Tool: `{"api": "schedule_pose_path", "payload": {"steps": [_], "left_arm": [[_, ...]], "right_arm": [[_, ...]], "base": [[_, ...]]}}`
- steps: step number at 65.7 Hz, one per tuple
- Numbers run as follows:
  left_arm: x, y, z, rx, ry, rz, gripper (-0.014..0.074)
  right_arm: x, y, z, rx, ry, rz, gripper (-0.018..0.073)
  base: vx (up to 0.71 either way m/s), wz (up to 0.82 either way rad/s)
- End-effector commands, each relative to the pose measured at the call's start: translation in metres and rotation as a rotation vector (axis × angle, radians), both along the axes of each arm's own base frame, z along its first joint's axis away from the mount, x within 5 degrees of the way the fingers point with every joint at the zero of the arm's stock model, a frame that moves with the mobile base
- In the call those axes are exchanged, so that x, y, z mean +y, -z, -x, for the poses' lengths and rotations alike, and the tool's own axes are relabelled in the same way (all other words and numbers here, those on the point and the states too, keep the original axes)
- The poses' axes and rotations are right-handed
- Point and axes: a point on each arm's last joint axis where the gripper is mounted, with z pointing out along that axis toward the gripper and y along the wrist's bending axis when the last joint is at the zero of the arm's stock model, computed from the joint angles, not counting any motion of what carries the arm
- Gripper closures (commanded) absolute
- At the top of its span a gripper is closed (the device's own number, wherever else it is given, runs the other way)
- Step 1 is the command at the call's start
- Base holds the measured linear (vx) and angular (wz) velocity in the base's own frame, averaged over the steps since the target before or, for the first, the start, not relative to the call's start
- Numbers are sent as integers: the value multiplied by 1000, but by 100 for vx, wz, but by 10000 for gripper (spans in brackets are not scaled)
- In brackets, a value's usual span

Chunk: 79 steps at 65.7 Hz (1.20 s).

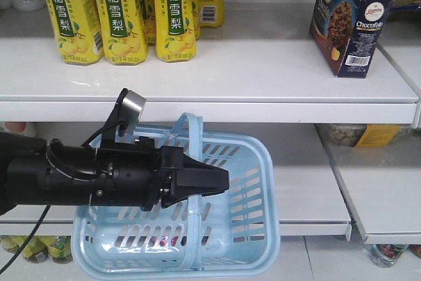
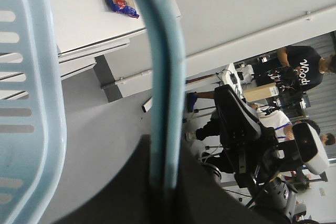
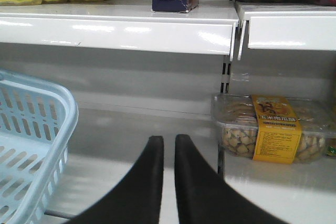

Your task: Left arm holds basket, right arm returns cookies

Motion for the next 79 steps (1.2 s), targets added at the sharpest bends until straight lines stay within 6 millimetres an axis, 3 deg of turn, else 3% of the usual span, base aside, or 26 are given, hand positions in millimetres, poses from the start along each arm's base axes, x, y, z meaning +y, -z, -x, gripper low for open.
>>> {"api": "schedule_pose_path", "payload": {"steps": [1, 48, 56, 66, 79], "left_arm": [[-2, -26, 2, -28, -11, 126, 599], [-2, -25, 5, -19, 7, 134, 599], [8, -25, 25, -26, 12, 136, 599], [30, -19, 65, -65, -66, 97, 599], [79, 2, 120, -254, -279, -8, 599]], "right_arm": [[2, -15, 1, -86, -20, 5, 571], [2, -15, 1, -86, -20, 5, 570], [2, -15, 1, -86, -20, 5, 570], [2, -15, 1, -86, -20, 5, 570], [2, -15, 1, -85, -20, 6, 570]], "base": [[0, 0], [0, 0], [0, 0], [0, 0], [0, 0]]}}
